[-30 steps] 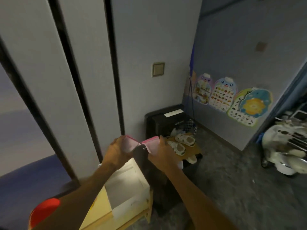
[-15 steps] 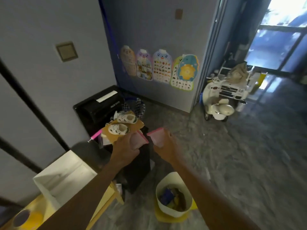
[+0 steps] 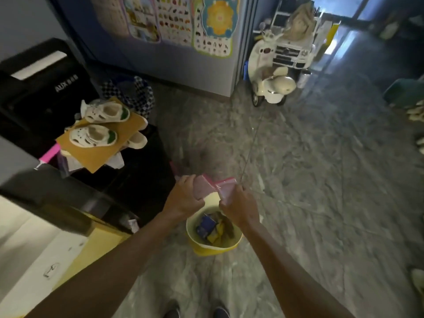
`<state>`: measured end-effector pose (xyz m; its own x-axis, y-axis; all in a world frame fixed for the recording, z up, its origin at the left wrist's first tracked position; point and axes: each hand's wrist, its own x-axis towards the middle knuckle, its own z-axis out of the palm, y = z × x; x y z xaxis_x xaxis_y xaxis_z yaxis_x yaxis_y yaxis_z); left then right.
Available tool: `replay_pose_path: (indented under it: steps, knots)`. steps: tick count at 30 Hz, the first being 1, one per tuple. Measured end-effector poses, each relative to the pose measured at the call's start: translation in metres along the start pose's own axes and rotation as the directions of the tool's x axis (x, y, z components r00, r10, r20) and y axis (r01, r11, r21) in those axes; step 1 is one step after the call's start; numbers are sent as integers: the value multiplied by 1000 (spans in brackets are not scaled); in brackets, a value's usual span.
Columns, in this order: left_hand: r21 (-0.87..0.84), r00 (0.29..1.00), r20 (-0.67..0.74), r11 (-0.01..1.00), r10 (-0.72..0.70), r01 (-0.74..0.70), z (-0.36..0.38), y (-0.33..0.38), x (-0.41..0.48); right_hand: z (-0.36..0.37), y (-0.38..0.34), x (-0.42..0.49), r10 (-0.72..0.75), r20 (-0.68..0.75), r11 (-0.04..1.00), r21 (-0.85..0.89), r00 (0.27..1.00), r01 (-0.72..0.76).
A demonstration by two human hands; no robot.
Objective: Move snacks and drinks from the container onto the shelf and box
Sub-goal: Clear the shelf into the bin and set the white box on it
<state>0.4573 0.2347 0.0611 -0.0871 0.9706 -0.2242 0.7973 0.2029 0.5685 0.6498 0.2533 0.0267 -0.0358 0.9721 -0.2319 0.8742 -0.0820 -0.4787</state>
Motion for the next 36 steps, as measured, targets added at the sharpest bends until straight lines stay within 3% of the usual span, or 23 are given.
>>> replay_pose_path:
  steps: [9, 17, 22, 25, 31, 36]
  knots:
    - [120, 971, 213, 989, -113, 89, 172, -98, 37, 157, 108, 18, 123, 97, 992, -51, 988, -118]
    - [93, 967, 204, 986, -153, 137, 238, -126, 46, 205, 141, 26, 58, 72, 996, -68, 996, -53]
    - [34, 975, 170, 990, -144, 140, 207, -117, 36, 176, 127, 17, 21, 62, 995, -103, 998, -14]
    - [77, 990, 135, 997, -31, 21, 170, -106, 31, 142, 117, 13, -16, 54, 992, -121, 998, 22]
    - [254, 981, 19, 949, 191, -190, 75, -54, 22, 22, 65, 2, -35, 24, 984, -173, 999, 39]
    - [325, 950, -81, 909, 303, -263, -30, 6, 9, -91, 6, -15, -82, -78, 984, -166, 994, 68]
